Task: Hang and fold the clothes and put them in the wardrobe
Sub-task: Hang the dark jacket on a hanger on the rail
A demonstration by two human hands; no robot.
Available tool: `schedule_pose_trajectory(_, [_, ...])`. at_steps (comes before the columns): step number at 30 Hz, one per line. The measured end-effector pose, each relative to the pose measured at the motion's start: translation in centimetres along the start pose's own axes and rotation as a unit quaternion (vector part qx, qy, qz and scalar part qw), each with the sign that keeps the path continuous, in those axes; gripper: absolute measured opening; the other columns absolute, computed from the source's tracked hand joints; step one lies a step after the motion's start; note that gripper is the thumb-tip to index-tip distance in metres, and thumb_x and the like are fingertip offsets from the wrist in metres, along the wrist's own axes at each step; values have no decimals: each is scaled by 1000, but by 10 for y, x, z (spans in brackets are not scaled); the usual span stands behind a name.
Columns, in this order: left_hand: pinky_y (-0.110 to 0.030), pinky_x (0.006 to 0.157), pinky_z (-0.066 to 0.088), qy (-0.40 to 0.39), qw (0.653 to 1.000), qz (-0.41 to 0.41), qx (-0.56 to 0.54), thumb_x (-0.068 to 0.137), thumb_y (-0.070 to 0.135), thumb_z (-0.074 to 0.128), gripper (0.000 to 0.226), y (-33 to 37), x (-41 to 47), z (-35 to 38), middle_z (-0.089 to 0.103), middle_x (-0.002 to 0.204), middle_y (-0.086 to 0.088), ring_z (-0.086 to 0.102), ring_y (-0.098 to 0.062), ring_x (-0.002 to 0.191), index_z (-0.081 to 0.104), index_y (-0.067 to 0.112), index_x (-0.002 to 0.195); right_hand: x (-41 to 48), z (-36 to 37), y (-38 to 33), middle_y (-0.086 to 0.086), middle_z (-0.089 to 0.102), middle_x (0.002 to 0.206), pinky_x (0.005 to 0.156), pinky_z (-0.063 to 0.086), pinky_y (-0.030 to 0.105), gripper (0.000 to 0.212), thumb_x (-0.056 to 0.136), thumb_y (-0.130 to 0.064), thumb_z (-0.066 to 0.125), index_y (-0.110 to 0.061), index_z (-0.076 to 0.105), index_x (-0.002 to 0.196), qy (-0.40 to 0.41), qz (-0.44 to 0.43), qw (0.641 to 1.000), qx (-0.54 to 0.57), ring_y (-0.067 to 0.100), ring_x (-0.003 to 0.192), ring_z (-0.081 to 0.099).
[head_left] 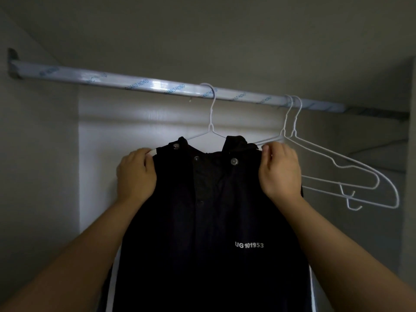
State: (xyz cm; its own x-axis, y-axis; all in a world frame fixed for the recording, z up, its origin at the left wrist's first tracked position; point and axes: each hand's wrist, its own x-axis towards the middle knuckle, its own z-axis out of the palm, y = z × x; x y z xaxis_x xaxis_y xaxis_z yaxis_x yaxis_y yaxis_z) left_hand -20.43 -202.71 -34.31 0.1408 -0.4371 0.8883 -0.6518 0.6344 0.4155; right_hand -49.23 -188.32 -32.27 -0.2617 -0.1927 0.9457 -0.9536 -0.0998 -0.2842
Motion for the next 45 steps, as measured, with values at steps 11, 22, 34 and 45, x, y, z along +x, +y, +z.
schedule_pose_trajectory(11, [-48, 93, 34, -27, 998, -56, 1, 106, 38, 38, 36, 16, 9, 1, 56, 102, -14, 47, -39, 110, 60, 10, 102, -44, -50, 36, 5, 63, 78, 73, 46, 39, 75, 95, -73, 14, -15, 58, 77, -147, 225, 963, 33, 30, 79, 63])
schedule_pose_trajectory(22, [-41, 88, 24, 10, 1000, -22, 6, 104, 38, 45, 29, -1, 17, -5, 61, 103, -8, 46, -34, 109, 68, 20, 101, 10, -75, 20, 2, 74, 78, 77, 58, 34, 26, 95, -33, 67, -10, 74, 86, -185, 234, 923, 242, 23, 81, 67])
schedule_pose_trajectory(34, [-48, 90, 33, 17, 999, -41, -30, 107, 36, 42, 33, -2, 6, 8, 62, 100, -13, 50, -38, 104, 66, 14, 100, -55, -64, 29, 2, 49, 96, 80, 43, 43, 15, 102, -27, 54, -14, 54, 94, -17, 71, 997, -3, 30, 89, 54])
schedule_pose_trajectory(45, [-33, 78, 43, -24, 986, -12, -166, 106, 30, 41, 28, -12, 7, -3, 66, 95, 2, 60, -18, 91, 67, 22, 97, -12, -12, -37, 0, 51, 79, 76, 29, 40, 27, 105, -26, 33, -18, 47, 82, -63, 32, 990, -123, 31, 81, 54])
